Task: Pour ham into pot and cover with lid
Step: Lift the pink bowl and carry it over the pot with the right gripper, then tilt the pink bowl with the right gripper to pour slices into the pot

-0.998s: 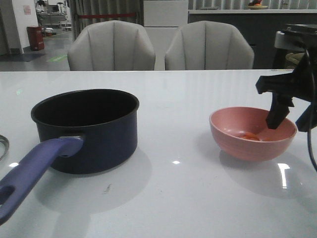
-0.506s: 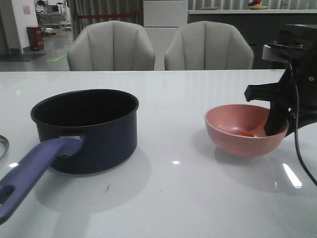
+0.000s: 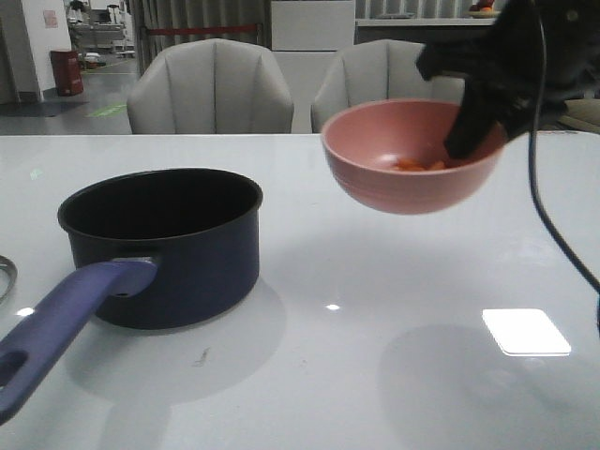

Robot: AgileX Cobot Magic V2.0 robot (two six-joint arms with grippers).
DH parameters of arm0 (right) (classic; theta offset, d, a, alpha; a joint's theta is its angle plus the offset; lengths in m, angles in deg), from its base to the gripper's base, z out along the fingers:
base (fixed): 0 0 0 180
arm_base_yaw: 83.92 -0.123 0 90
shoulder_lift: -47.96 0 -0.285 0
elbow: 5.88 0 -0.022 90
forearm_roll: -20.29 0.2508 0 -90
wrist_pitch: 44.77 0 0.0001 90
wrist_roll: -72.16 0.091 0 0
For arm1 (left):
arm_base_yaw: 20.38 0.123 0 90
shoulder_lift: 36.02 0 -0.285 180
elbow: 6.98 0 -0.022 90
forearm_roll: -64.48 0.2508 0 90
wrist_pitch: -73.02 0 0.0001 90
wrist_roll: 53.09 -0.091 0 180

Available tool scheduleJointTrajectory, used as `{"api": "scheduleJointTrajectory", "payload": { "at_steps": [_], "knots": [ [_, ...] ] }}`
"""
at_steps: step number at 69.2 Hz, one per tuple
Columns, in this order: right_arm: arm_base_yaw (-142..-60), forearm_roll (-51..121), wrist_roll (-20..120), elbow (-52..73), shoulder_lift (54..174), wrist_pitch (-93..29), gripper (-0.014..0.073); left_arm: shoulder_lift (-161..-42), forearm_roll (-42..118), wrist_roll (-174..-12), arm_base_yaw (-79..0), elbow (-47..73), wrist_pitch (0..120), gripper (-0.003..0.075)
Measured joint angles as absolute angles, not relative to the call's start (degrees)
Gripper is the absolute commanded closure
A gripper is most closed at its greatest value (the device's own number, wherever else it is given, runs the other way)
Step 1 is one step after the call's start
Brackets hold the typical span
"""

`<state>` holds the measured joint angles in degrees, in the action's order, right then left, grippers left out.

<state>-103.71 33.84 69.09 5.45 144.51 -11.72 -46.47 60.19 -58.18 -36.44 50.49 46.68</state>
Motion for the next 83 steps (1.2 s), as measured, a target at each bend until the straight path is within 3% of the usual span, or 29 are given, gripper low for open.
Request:
{"api": "scheduleJointTrajectory", "payload": {
  "at_steps": [20, 36, 55, 83],
  "knots": [
    [-116.75, 33.84, 68.99, 5.45, 142.66, -18.85, 0.0456, -46.47, 60.19, -58.18, -36.44, 50.49, 46.68, 0.0083],
    [-123.37, 33.00, 68.61, 6.45, 142.88, -37.35, 0.0456, -46.47, 60.19, -58.18, -36.44, 50.49, 46.68, 0.0083],
    [-125.31, 28.94, 66.61, 11.64, 146.52, -66.22, 0.0456, -46.47, 60.19, -58.18, -36.44, 50.49, 46.68, 0.0083],
    [-125.42, 29.78, 54.04, 11.69, 159.94, -87.50, 0.0456, -46.47, 60.19, -58.18, -36.44, 50.49, 46.68, 0.0083]
  ]
}}
